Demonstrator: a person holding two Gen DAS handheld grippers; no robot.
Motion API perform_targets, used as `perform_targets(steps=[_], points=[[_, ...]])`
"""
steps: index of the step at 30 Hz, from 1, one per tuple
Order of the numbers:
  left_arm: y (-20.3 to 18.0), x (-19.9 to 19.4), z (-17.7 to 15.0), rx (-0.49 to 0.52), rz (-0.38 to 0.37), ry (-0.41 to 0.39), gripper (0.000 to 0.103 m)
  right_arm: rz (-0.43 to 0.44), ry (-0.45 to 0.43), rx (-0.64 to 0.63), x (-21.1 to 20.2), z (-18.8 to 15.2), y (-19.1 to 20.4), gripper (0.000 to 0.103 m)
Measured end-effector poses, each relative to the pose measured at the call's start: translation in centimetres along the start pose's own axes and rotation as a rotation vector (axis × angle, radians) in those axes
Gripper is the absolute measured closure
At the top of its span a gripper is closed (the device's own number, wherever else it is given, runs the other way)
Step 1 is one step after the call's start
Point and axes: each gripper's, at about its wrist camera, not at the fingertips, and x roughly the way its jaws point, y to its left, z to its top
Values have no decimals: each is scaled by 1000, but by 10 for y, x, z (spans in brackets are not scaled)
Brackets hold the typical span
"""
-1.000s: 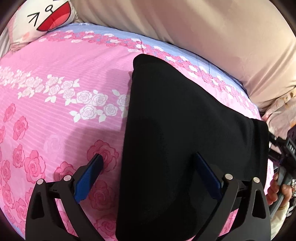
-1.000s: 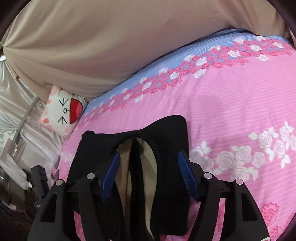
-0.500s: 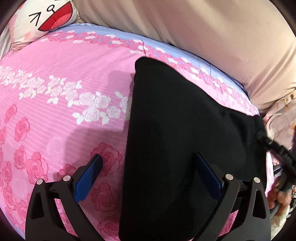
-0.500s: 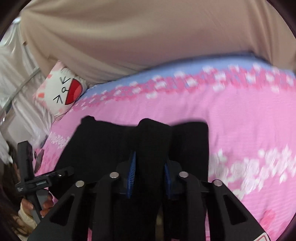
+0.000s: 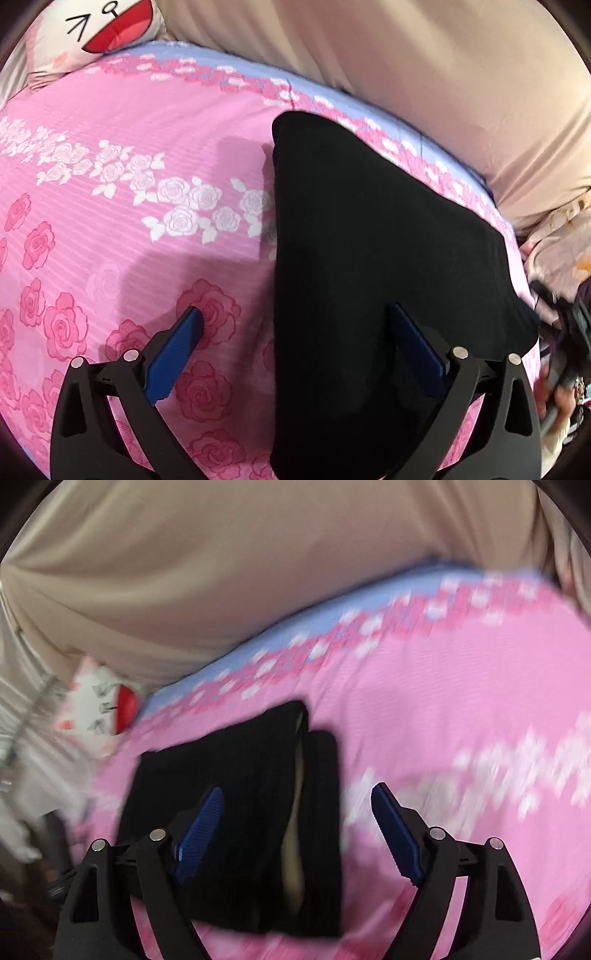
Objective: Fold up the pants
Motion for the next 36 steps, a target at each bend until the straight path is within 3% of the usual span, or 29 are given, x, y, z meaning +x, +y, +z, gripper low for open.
perform_targets(steps=[2, 4, 5, 6, 9, 10, 14, 16, 17, 18, 20, 22, 23, 24, 25, 27, 28, 30, 31, 33, 34, 35, 36], points=[[-4, 0, -3, 7, 9, -17, 5, 15, 99, 37, 16, -16, -8, 22], [-9, 1, -5, 30, -18, -13, 7, -1, 49, 11, 19, -27, -6, 22], [-12, 1, -4, 58, -57, -5, 14, 6, 58, 13, 23, -30, -4, 38], [-13, 3, -2, 76, -102, 12, 47, 11, 56, 36, 25, -31, 0, 60], [-9, 1, 21, 83, -202, 114, 67, 76, 12, 46, 2, -25, 18, 71], [-6, -4, 29, 80, -244, 132, 68, 103, -5, 42, -13, -27, 28, 71], [1, -29, 38, 104, -335, 184, 64, 57, -27, 27, -39, -57, 43, 68], [0, -23, 23, 117, -307, 221, 53, -11, 18, 60, -26, -75, 24, 61], [0, -16, 16, 131, -264, 227, 49, -92, 54, 101, -14, -88, 4, 52], [0, -10, 7, 143, -212, 229, 41, -34, 4, 158, -20, -95, -11, 52], [7, -16, 0, 112, -202, 198, 39, -28, -61, 230, -41, -97, -16, 48], [6, -45, 8, 123, -139, 107, 40, -166, -229, 104, -81, -89, 11, 49], [2, -65, 15, 144, -111, 25, 39, -213, -254, 34, -88, -84, 26, 65], [-2, -79, 20, 164, -91, -32, 35, -248, -261, -62, -92, -75, 48, 93], [-12, -95, 28, 192, -71, -108, 30, -228, -256, -119, -89, -64, 65, 101], [-33, -107, 43, 223, -63, -200, 25, -154, -221, -201, -70, -45, 91, 103], [-44, -103, 52, 215, -60, -208, 23, -134, -196, -244, -55, -37, 101, 103], [-62, -79, 65, 198, -86, -177, 13, -155, -123, -316, -11, -21, 112, 103], [-69, -54, 71, 179, -57, -130, 11, -173, -78, -330, 13, -11, 108, 103], [-72, -3, 75, 172, 31, -16, 11, -317, -11, -307, 62, 3, 79, 103], [-68, 28, 73, 179, 95, 48, 10, -316, 26, -261, 79, 9, 60, 103], [-62, 48, 70, 164, 132, 88, 9, -217, 10, -157, 76, 14, 39, 103], [-53, 60, 67, 131, 104, 117, 9, -181, 22, -103, 69, 14, 34, 103]])
